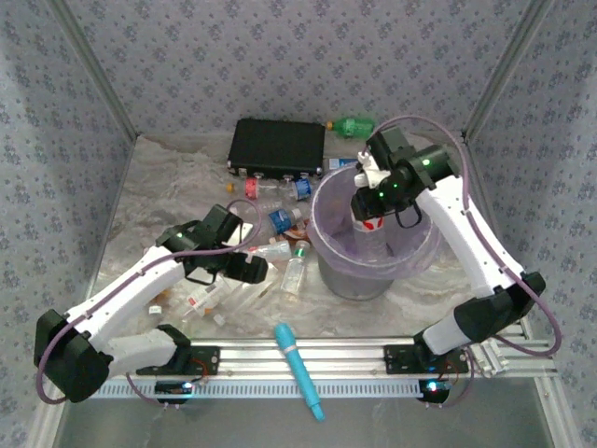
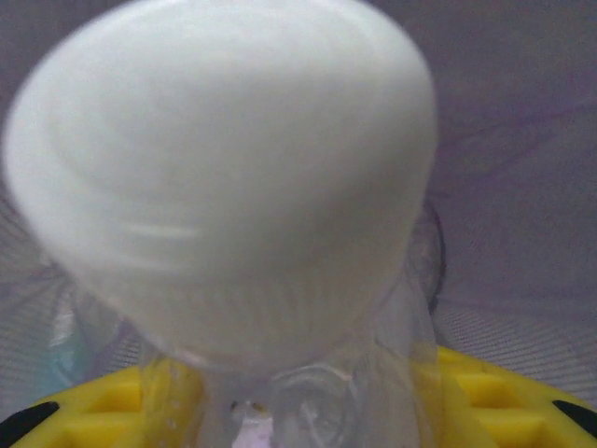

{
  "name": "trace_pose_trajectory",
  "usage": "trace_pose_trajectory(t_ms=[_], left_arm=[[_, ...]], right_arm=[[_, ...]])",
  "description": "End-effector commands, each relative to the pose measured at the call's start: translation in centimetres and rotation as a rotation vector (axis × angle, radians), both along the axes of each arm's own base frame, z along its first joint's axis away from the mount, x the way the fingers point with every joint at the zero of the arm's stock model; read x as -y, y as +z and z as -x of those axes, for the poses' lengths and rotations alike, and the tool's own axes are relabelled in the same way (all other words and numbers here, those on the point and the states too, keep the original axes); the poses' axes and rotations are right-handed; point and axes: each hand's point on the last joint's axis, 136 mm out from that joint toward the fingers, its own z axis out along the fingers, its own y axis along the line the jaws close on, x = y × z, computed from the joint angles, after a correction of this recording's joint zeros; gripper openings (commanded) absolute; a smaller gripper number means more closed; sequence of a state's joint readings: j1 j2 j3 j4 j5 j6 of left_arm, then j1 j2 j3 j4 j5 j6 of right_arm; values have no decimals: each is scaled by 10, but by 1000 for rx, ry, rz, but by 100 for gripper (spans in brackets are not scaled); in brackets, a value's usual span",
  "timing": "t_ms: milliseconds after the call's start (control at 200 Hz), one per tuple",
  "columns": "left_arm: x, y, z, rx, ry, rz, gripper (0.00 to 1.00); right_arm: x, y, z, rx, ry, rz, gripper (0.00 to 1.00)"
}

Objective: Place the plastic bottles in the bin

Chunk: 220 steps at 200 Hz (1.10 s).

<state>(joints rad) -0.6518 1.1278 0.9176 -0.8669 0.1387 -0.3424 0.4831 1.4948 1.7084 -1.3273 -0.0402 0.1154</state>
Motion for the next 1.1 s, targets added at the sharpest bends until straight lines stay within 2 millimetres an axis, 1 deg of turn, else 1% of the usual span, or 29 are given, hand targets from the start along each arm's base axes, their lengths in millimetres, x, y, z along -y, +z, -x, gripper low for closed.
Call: trace_pose_trajectory(t_ms=[0, 140, 325, 440, 530, 660, 800, 895, 1004, 1094], left_arm=[[3, -4, 7, -21, -7, 19, 97], [4, -10, 9, -29, -11, 27, 98], [0, -19, 11, -47, -9, 4, 98], [-2, -26, 14, -64, 1, -10, 98], [-4, -31, 16, -80, 9, -19, 99], [-7, -38, 19, -110, 25, -41, 99], [-9, -44, 21, -135, 32, -57, 100], [-7, -46, 20, -130, 31, -51, 100], [-3, -48, 20, -137, 20, -53, 99], [0, -51, 22, -146, 1, -69, 97]], right_arm=[[-7, -22, -2, -11, 1, 12, 50], [-15, -53, -2, -31, 1, 15, 50], [-17, -83, -6, -17, -25, 7, 51], [-15, -96, -7, -12, -34, 11, 51], [-14, -98, -7, 2, -41, -1, 55], [-12, -91, -3, 4, -41, -8, 68], [-5, -74, 4, 22, -28, 7, 76], [2, -56, 11, 55, -20, 14, 79], [11, -33, 24, 80, -18, 6, 80], [15, -9, 32, 128, -18, -27, 80]])
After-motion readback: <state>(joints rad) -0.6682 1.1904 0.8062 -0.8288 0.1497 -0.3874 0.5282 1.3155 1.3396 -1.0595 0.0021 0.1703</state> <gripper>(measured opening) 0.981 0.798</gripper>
